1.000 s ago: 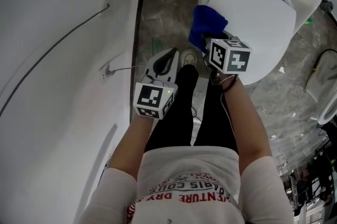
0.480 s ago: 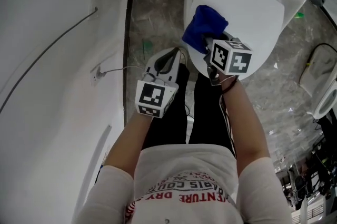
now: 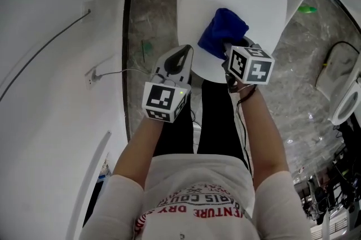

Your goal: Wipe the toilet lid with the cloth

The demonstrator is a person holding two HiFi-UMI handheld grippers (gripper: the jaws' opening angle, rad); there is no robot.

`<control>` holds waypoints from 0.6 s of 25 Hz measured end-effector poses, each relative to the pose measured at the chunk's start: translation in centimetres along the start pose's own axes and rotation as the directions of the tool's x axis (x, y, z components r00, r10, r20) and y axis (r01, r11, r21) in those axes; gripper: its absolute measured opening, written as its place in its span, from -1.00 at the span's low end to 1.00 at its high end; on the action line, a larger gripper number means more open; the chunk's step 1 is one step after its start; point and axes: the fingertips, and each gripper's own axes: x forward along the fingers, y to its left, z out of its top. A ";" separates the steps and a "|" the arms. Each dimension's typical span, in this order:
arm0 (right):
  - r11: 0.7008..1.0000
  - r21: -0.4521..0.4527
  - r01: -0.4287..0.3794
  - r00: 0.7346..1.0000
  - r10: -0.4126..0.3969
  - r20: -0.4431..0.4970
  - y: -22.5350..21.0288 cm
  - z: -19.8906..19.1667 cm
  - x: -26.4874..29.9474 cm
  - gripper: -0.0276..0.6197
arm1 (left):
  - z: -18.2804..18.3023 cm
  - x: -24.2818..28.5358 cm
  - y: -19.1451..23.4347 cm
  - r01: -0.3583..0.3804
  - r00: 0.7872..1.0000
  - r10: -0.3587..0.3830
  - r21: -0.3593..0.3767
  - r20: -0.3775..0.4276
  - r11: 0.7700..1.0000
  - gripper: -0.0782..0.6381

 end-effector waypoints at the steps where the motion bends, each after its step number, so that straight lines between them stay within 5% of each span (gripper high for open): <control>1: 1.000 -0.001 0.008 1.000 -0.008 0.000 -1.0 -0.2 -0.6 -0.64 | 0.1 0.4 -0.7 0.003 1.000 -0.003 0.000 0.002 1.000 -0.76; 15: 0.994 0.008 0.107 0.994 -0.107 -0.008 -13.7 -3.4 -8.3 -0.64 | 0.5 5.7 -10.7 0.024 1.000 -0.024 0.023 -0.007 0.999 -0.76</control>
